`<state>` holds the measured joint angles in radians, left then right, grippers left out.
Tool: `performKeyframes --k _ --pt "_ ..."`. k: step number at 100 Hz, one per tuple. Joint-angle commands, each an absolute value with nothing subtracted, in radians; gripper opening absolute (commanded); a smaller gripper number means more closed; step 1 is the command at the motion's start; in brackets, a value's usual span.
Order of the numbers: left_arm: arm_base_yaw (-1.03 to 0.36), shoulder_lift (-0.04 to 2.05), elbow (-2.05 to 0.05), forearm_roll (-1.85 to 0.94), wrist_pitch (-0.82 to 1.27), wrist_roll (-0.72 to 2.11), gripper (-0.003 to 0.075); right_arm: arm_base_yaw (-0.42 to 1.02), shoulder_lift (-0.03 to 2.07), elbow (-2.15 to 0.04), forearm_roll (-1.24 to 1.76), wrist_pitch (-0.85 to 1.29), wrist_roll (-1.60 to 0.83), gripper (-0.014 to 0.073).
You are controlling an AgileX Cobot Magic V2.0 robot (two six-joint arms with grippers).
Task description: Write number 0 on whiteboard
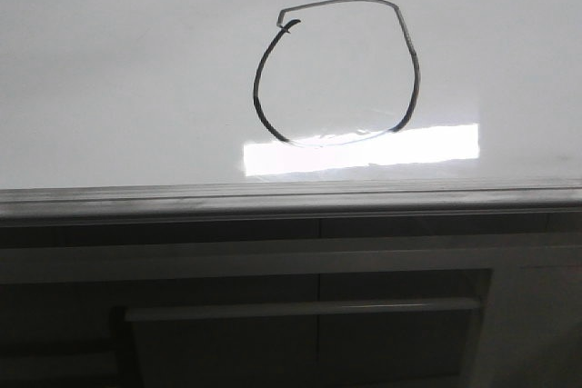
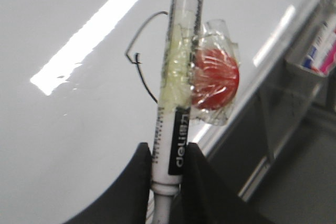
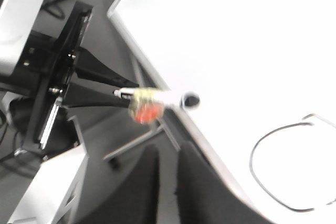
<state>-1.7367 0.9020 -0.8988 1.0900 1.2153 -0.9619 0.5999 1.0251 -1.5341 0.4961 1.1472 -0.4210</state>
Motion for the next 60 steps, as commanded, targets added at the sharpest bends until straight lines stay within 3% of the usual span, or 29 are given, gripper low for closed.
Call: performKeyframes --k 1,18,33,60 --pt "-1.725 0.874 -0.883 1.259 1.266 -1.177 -0.0020 0.575 0.952 -1.546 0.499 1.063 -0.430 -0.0069" --pt "-1.580 0.878 -0.863 1.333 1.266 -1.273 -0.0020 0.575 0.865 -1.467 0.490 1.058 -0.430 -0.0068" --pt "-1.356 0.903 -0.863 1.366 1.244 -1.308 -0.0020 0.575 0.811 -1.349 0.490 1.045 -0.430 -0.0068" --pt "-0.968 1.002 -0.863 1.361 0.840 -1.443 -0.0020 0.575 0.753 -1.151 0.491 0.950 -0.392 -0.0068"
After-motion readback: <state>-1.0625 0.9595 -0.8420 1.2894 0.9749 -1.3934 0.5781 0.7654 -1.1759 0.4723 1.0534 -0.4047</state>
